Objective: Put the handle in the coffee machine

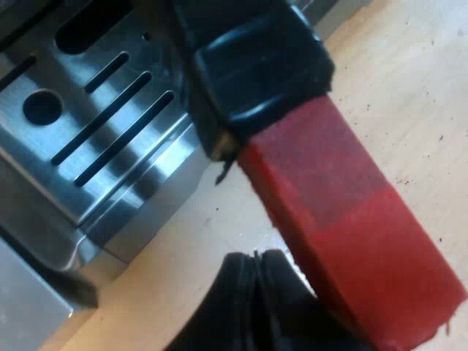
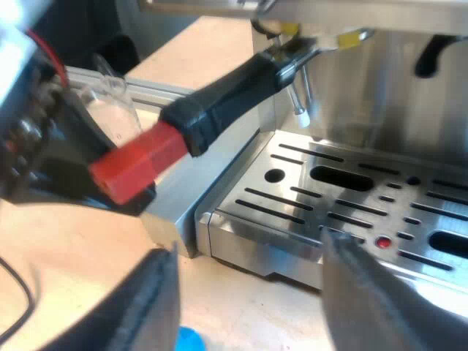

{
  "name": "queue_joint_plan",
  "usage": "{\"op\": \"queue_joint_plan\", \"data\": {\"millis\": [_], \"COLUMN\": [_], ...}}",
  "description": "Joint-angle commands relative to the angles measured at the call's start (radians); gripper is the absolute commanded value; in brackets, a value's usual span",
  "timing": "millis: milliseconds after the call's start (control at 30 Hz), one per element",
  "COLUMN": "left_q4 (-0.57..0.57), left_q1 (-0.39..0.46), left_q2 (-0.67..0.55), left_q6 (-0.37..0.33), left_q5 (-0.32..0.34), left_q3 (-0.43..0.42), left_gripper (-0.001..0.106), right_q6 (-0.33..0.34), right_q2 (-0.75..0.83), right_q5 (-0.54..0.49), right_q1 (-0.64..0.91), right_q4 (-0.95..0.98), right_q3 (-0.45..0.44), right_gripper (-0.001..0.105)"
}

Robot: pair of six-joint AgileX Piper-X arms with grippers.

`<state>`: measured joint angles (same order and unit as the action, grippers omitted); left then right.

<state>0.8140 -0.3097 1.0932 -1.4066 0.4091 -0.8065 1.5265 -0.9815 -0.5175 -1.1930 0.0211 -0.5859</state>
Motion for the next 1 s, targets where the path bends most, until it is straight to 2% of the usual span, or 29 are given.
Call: {"op": "queue_joint_plan", "data": {"millis": [33,167,300,367,533,667,833,1000], "left_q4": [-0.027,-0.104,-0.180,-0.205,-0.233,-0.121,0.015,0.048], "left_q1": [-0.050,-0.116,-0.174,-0.195,-0.207,-0.161,-0.064,0.112], "left_q2": [-0.010,-0.010,-0.010,-0.010,-0.010,-0.027,-0.113,-0.306], "left_q6": [-0.013,0.004,0.168,0.194,0.203,0.209,0.267,0.279], "left_q5": [0.080,0.084,0.098,0.102,0.102,0.062,-0.050,-0.085], "left_q3": [0.000,0.000,0.000,0.000,0.000,0.000,0.000,-0.010], "left_gripper": [0.000,0.000,0.000,0.000,0.000,0.000,0.000,0.002], "right_q6": [-0.006,-0.006,-0.022,-0.035,-0.047,-0.047,-0.050,-0.050], "right_q2": [0.077,0.194,0.245,0.252,0.251,0.251,0.251,0.251], "right_q5": [0.006,0.006,0.006,0.006,0.006,0.036,0.083,0.123], "right_q1": [-0.001,-0.001,-0.001,-0.001,-0.001,0.002,0.003,0.003], "right_q4": [0.087,0.207,0.273,0.289,0.297,0.297,0.297,0.308], "right_q3": [-0.007,-0.007,-0.007,-0.007,-0.007,-0.007,-0.007,-0.040], "right_gripper": [0.057,0.061,0.061,0.061,0.061,0.061,0.061,0.061]}}
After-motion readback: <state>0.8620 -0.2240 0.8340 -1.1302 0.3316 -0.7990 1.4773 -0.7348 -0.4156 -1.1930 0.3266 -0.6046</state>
